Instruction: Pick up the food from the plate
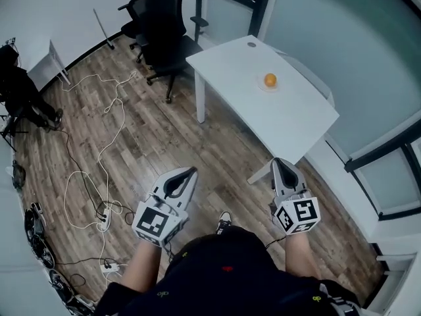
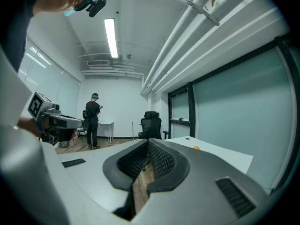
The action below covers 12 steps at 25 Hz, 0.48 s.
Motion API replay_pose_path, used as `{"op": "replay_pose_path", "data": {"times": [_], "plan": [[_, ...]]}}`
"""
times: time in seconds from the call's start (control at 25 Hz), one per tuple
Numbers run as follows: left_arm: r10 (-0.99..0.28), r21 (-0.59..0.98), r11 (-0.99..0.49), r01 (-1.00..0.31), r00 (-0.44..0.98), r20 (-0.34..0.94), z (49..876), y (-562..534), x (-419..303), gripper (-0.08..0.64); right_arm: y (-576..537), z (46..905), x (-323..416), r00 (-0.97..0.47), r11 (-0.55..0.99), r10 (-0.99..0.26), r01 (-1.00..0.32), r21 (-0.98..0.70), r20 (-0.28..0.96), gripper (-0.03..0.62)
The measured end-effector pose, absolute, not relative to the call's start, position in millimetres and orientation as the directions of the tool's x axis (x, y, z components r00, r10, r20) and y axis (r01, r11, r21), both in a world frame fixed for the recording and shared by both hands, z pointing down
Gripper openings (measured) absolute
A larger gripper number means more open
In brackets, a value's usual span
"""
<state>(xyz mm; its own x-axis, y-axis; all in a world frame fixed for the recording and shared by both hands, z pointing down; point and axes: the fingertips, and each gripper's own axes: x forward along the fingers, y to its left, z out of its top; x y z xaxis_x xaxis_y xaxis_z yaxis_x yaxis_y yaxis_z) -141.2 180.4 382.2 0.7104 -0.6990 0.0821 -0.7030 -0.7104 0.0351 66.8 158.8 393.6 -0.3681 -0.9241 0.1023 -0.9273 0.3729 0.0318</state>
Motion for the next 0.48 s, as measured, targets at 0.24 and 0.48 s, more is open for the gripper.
{"op": "replay_pose_path", "data": {"times": [0.24, 0.48], "plan": [[-0.704, -0.005, -0.708, -0.706, 0.706, 0.081, 368, 112, -84, 0.023, 95, 389, 124, -0.373, 0.376, -0.924, -0.926, 0.03, 0.087, 0.025], [-0.705, 0.009, -0.703, -0.711, 0.699, 0.119, 371, 64, -28, 0.023, 45, 399, 184, -0.357, 0.357, -0.93, -0.934, -0.014, 0.092, 0.025]]}}
